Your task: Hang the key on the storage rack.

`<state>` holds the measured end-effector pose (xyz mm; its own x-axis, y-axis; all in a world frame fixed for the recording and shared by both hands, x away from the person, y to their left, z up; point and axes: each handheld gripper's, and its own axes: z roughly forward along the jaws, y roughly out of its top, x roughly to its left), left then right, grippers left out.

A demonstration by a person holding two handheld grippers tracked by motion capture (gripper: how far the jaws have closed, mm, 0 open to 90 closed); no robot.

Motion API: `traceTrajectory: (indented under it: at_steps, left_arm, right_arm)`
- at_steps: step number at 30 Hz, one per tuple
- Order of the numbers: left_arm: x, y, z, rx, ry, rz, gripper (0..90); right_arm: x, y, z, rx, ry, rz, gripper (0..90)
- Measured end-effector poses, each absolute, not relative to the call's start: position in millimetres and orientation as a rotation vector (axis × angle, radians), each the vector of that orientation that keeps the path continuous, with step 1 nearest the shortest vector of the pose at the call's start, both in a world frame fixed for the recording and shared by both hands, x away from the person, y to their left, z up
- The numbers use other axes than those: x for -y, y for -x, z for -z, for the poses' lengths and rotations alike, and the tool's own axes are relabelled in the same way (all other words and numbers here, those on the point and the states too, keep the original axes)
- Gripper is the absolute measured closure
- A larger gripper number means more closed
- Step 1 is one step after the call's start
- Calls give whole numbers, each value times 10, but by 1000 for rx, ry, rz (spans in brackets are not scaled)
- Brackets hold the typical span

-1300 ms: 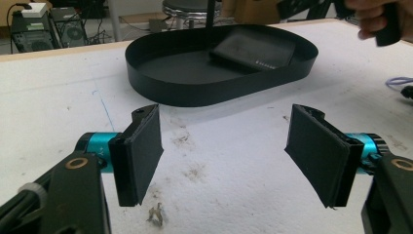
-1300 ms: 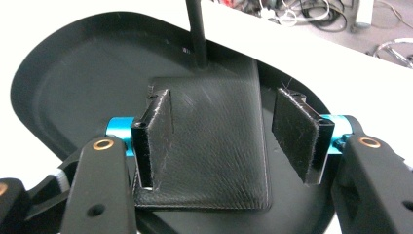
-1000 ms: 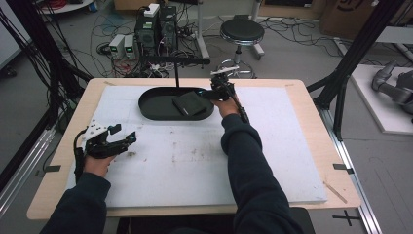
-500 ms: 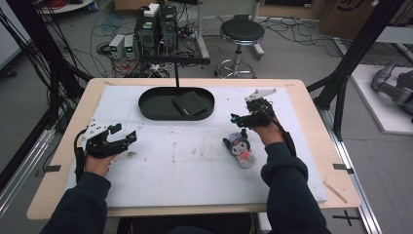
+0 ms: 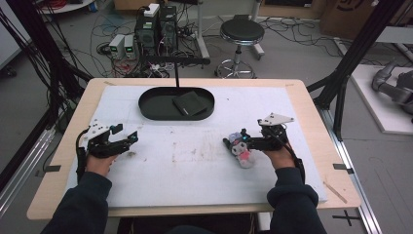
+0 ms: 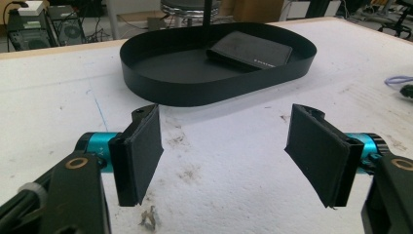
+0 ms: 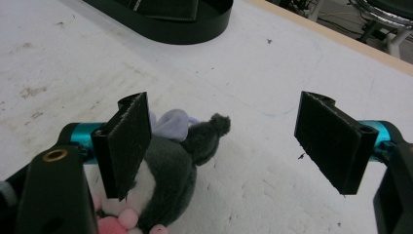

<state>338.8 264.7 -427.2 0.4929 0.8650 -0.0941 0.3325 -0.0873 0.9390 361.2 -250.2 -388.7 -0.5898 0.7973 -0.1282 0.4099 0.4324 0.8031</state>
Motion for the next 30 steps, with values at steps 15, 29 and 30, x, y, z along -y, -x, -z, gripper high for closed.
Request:
traceTrajectory:
  at_steps: [15,29,30]
  left_arm:
    - [-2670,-3368,4251,-1041,-1652,-629,287]
    - [-2646,-3378,4265,-1039,-1666,-621,287]
    - [-2646,-3378,4265,-1039,-1665,-620,287]
  right_arm:
    - [2396,-3442,3911,-2196,-995,-965,215]
    - [2067,-3480,4135,-2333,-981,-855,280]
    - [2079,-3484,4130,-2339,-991,-860,308]
